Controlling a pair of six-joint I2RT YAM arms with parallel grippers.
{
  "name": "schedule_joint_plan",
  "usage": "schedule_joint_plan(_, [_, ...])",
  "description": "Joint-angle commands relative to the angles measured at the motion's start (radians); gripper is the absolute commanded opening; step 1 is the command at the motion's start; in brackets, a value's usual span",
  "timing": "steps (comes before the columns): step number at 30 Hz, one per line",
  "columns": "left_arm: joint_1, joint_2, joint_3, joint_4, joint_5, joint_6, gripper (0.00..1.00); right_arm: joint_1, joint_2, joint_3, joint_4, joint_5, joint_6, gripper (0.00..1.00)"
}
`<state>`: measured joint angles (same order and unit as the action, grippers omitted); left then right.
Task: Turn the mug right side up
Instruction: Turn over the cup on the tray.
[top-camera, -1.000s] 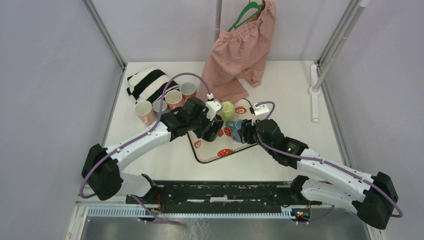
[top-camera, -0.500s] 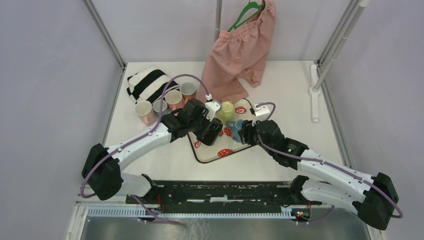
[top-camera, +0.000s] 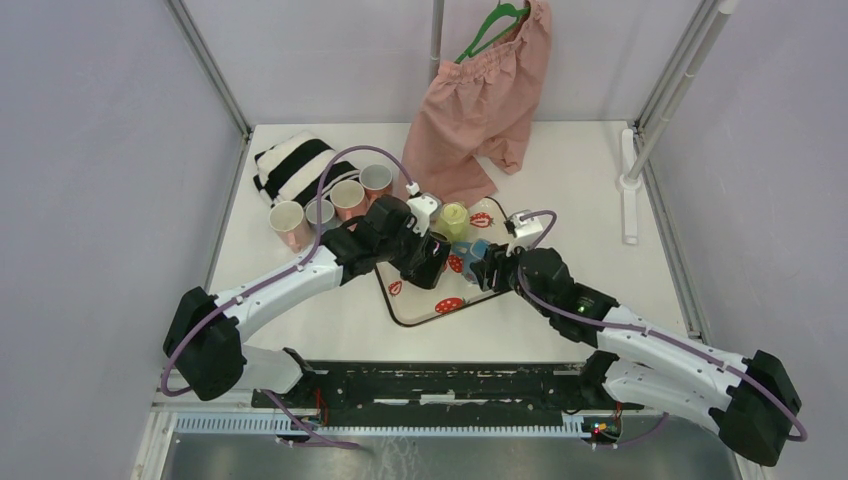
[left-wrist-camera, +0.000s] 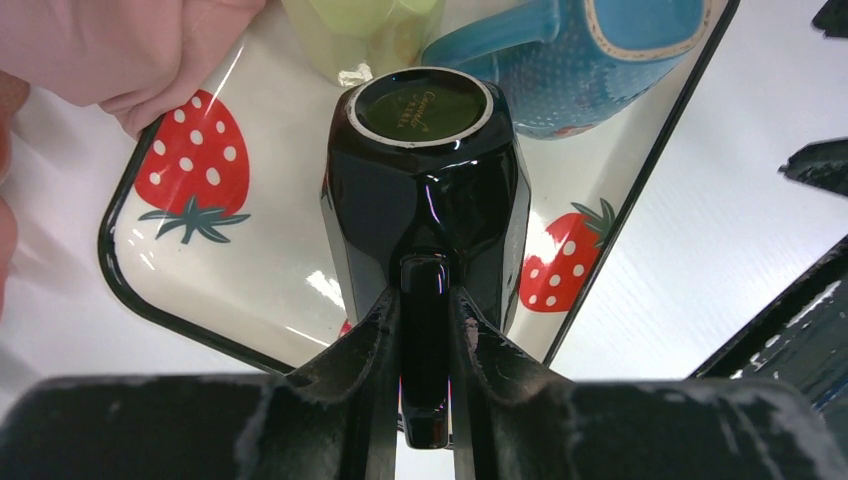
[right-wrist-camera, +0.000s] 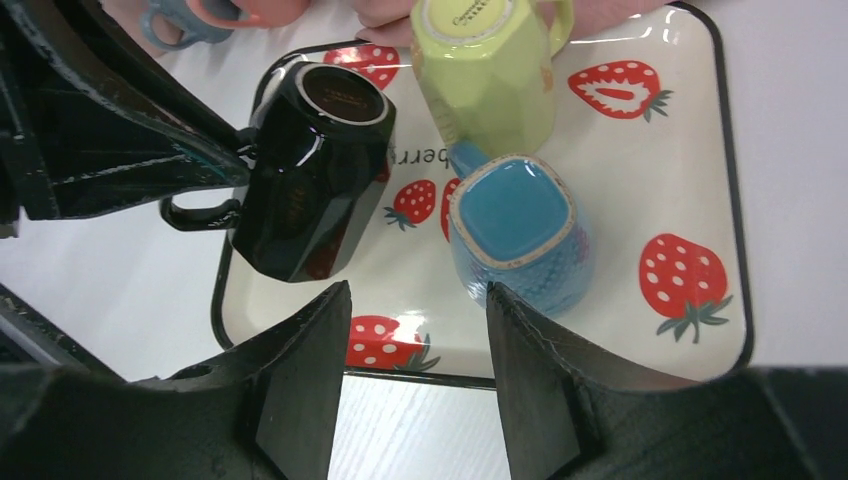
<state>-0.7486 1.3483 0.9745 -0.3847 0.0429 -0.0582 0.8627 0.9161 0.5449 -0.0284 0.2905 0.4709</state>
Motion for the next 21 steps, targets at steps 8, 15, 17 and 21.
schedule_joint_plan(8, [-0.006,-0.046,0.004,0.154,0.038,-0.159,0.02,-0.002,-0.009,-0.165,0.513,-0.21,0.092,0.57])
schedule_joint_plan(15, [-0.006,-0.072,-0.027,0.188,0.041,-0.219,0.02,0.028,0.079,-0.221,0.766,-0.362,-0.05,0.55])
schedule_joint_plan(17, [-0.006,-0.079,-0.029,0.19,0.044,-0.226,0.02,0.052,0.106,-0.237,0.83,-0.39,-0.142,0.53])
schedule_joint_plan(21, [-0.006,-0.087,-0.021,0.187,0.058,-0.227,0.02,0.103,0.158,-0.253,0.885,-0.428,-0.369,0.53])
